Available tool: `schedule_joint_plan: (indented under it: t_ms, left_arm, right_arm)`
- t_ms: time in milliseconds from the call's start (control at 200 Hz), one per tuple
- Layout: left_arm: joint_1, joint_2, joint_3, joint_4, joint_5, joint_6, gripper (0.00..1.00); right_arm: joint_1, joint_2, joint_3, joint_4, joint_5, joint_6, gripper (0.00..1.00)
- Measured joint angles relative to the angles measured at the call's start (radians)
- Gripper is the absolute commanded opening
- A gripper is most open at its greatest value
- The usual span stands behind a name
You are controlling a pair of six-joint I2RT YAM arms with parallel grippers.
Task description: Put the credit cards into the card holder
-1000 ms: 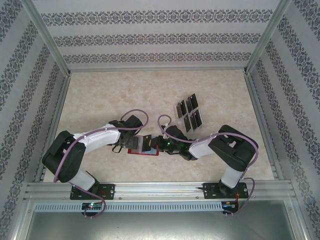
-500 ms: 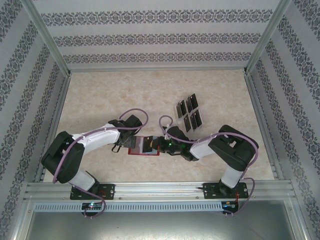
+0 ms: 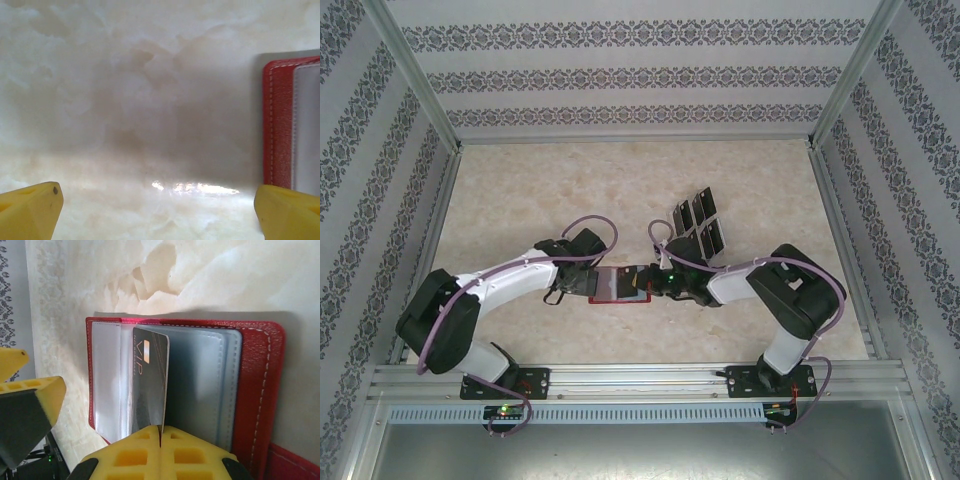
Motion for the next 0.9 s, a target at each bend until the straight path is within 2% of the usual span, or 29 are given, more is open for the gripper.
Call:
schedule_joint_plan:
  t_ms: [175, 565, 899]
  left_arm:
    - [0.0, -0.001, 0.035, 0.026, 0.024, 0.034, 1.0]
    - [0.0, 0.021, 0.002, 0.137, 0.106, 0.102, 1.0]
    - [0.0, 0.096, 0.0, 0.16, 0.097, 0.108, 0.99]
  right_arm:
    - [-0.011, -0.022, 0.027, -0.072, -0.038, -0.032, 0.0]
    - [-0.011, -0.088, 0.046, -0.163, -0.053, -0.028, 0.0]
    - [-0.004, -0.107, 0.067, -0.17, -0.049, -0.016, 0.0]
